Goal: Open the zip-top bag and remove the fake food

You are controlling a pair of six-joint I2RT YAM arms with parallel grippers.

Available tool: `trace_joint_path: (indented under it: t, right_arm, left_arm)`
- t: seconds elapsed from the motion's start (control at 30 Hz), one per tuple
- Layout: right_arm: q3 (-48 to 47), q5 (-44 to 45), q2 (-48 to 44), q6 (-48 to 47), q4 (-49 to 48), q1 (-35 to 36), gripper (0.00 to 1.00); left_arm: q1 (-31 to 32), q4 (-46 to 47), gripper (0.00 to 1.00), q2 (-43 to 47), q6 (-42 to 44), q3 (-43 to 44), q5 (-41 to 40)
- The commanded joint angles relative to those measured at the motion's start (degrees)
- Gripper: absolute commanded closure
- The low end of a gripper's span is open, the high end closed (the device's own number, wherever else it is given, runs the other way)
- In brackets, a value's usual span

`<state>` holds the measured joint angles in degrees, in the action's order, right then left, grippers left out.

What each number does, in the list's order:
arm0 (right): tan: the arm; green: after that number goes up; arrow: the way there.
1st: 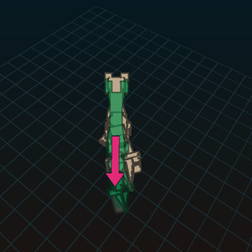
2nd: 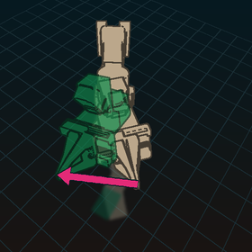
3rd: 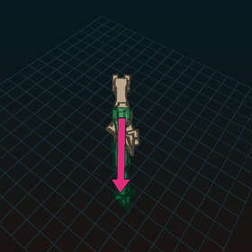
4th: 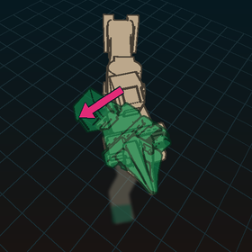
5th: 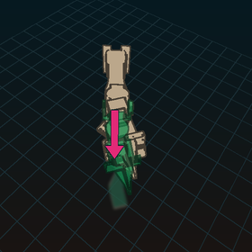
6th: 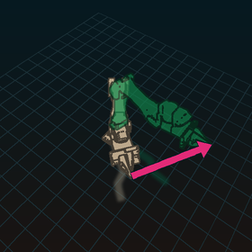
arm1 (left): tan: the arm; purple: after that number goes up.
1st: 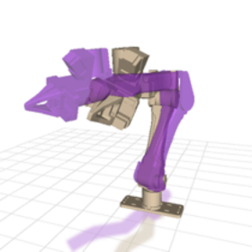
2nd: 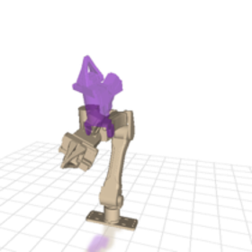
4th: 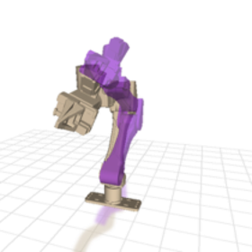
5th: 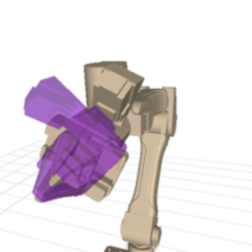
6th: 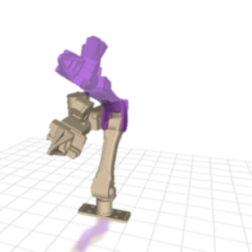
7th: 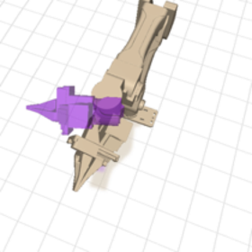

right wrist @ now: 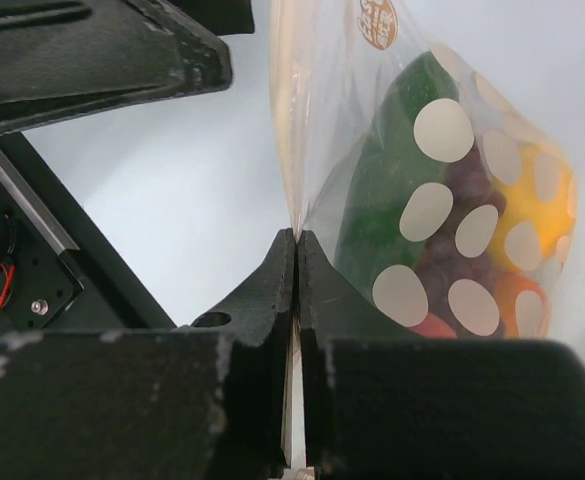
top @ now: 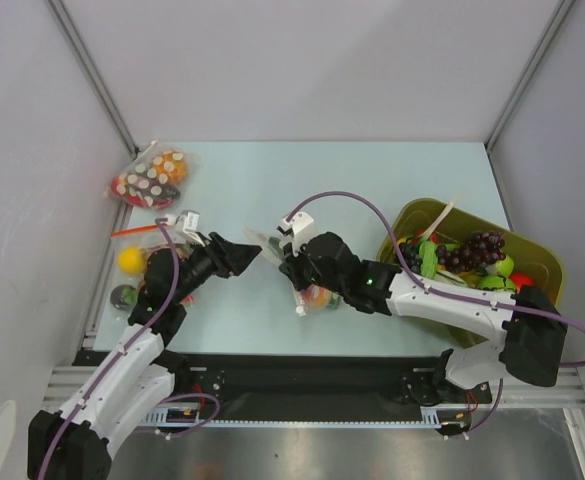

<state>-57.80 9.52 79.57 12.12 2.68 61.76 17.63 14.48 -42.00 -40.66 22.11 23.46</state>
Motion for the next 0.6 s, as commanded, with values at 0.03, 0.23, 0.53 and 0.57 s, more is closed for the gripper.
trace_joint_path:
  t: [0.03, 0.23, 0.53, 0.57]
  right_arm:
    - [0.3, -0.3, -2.9, 1.0, -4.3, -0.2, 1.0]
    - [0.8, -0.6, -3.8, 1.4, -4.3, -0.3, 1.0]
    - [1.0, -1.9, -4.5, 1.6, -4.7, -0.1, 1.0]
    - [0.9, -2.0, -4.4, 1.5, -4.8, -0.1, 1.0]
  left_arm:
    - [0.3, 1.3, 0.34, 1.6, -1.5, -0.8, -3.2]
    - [0.2, 1.5, 0.37, -1.7, -2.7, -0.7, -3.2]
    - [0.3, 2.4, 0.38, -3.3, -2.5, -0.5, -3.4]
    - [0.2, 2.7, 0.38, -3.8, -2.5, -0.5, -3.6]
